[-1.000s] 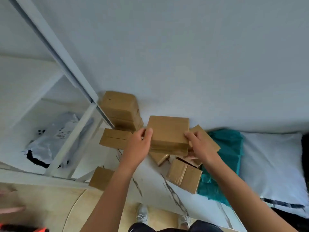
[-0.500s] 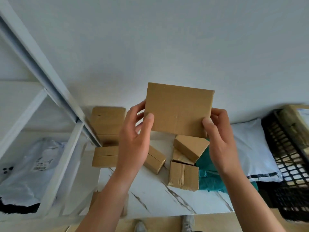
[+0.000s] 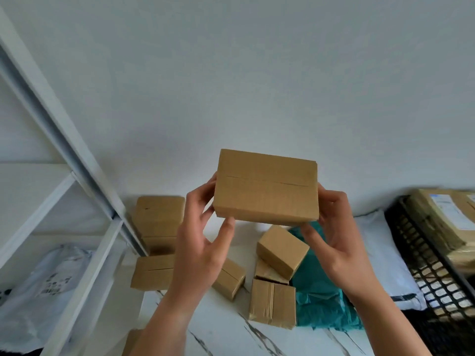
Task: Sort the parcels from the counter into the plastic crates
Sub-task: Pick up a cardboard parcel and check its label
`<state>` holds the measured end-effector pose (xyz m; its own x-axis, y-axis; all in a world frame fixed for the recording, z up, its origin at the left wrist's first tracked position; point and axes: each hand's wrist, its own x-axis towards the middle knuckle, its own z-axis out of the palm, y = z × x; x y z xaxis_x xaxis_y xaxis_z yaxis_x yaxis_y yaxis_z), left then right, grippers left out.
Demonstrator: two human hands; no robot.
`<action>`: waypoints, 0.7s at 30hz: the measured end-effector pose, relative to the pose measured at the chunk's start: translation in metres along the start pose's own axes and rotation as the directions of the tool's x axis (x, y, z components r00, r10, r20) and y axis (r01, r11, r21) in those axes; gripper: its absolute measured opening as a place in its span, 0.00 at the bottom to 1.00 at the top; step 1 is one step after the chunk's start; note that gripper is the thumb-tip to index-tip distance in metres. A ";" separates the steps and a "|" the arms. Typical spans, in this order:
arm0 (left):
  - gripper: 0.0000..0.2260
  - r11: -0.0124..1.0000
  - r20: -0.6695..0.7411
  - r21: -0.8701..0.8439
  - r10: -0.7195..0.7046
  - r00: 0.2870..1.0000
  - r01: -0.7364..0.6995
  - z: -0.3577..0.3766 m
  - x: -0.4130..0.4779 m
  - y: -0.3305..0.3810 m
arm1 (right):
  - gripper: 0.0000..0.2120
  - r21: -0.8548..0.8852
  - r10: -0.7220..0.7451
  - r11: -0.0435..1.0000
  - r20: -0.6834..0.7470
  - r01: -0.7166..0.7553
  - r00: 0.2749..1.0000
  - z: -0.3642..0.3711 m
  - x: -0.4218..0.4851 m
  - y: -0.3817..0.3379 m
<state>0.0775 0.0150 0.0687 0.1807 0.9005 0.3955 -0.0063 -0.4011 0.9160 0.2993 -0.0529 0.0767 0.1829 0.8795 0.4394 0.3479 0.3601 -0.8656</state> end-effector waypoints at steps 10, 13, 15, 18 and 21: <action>0.22 0.999 -0.045 0.032 0.039 0.998 -0.037 0.030 -0.014 0.018 | 0.18 0.173 0.008 0.985 -0.027 -0.003 1.000 -0.029 -0.003 -0.006; 0.23 0.997 -0.038 0.080 0.018 0.999 -0.015 0.033 -0.012 0.016 | 0.15 0.209 0.220 0.956 -0.058 -0.203 0.974 -0.035 0.006 -0.011; 0.22 0.997 -0.022 0.072 -0.002 1.000 0.003 0.038 -0.013 0.016 | 0.16 0.218 0.303 0.934 -0.058 -0.284 0.951 -0.038 0.010 -0.010; 0.21 0.995 -0.017 0.058 -0.084 0.996 0.084 0.048 -0.014 0.014 | 0.18 0.188 0.318 0.935 -0.062 -0.302 0.946 -0.044 0.013 -0.002; 0.26 0.985 -0.024 0.041 -0.169 0.985 0.170 0.051 -0.012 0.011 | 0.25 0.268 0.316 0.912 0.017 -0.309 0.948 -0.052 0.014 0.005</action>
<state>0.1258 -0.0090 0.0701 0.1560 0.9591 0.2363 0.0648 -0.2487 0.9664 0.3514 -0.0551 0.0909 0.2680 0.9534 0.1387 0.0139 0.1402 -0.9900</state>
